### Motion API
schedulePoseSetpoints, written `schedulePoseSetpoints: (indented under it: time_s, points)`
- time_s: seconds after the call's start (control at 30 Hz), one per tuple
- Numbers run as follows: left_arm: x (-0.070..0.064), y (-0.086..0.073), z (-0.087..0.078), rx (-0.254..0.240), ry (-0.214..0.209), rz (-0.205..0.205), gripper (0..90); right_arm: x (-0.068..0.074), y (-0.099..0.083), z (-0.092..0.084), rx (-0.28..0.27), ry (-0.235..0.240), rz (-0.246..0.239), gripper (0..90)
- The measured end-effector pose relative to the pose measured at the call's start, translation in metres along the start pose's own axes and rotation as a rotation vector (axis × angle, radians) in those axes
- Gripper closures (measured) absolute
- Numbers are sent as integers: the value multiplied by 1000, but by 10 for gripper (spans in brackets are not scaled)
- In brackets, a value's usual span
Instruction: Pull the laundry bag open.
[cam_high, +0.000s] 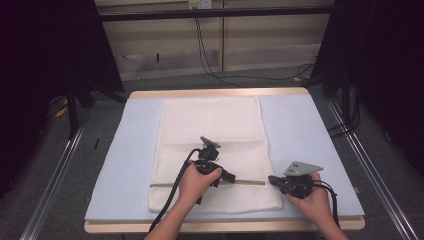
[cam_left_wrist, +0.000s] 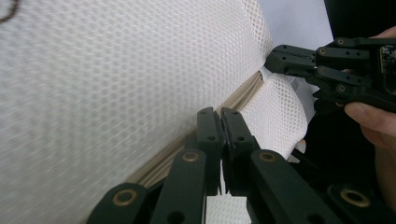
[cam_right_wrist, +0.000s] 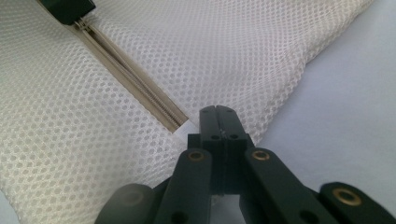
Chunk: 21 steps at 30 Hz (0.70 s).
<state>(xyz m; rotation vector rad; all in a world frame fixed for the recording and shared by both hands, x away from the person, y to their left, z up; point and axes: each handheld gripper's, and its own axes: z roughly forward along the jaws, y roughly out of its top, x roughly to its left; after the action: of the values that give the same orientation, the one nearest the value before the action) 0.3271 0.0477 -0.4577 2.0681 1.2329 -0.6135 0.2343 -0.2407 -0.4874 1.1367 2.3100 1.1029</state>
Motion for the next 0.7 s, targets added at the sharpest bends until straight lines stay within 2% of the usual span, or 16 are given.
schedulePoseSetpoints:
  time_s: [0.03, 0.07, 0.1, 0.13, 0.17, 0.2, 0.4, 0.43, 0.53, 0.57, 0.63, 0.67, 0.7]
  points:
    - [1, -1, -2, -6, 5, -9, 875, 0, 0, 0, 1, -2, 1, 900]
    - [4, -1, -6, -1, 10, 7, 875, 0, 0, 0, 1, -3, 0, 900]
    - [4, -2, -7, -14, 20, -4, 874, 0, 0, 0, 1, -3, 1, 900]
    - [6, -2, -10, -4, 9, 2, 874, 0, 0, 0, 2, -2, 1, 900]
    - [7, -3, -12, -14, 20, 0, 874, 0, 0, 0, 1, -1, 0, 900]
    - [10, -4, -15, -7, 4, -7, 874, 0, 0, 0, 0, 3, 1, 900]
    - [18, -9, -23, -24, 23, -10, 874, 0, 0, 0, 2, -3, 2, 900]
    - [18, -10, -24, -25, 10, -18, 874, 0, 0, 0, 1, -4, 1, 900]
    - [21, -11, -28, -28, 21, -15, 874, 0, 0, 0, 1, 2, 3, 900]
    - [22, -12, -29, -24, 10, -9, 874, 0, 0, 0, 2, -1, 2, 900]
    - [23, -13, -32, -33, 11, -17, 874, 0, 0, 0, 1, -2, 2, 900]
    - [23, -14, -33, -39, 25, -12, 874, 0, 0, 0, 1, -2, 2, 900]
    - [25, -14, -34, -32, 12, -7, 874, 0, 0, 0, 1, -3, 2, 900]
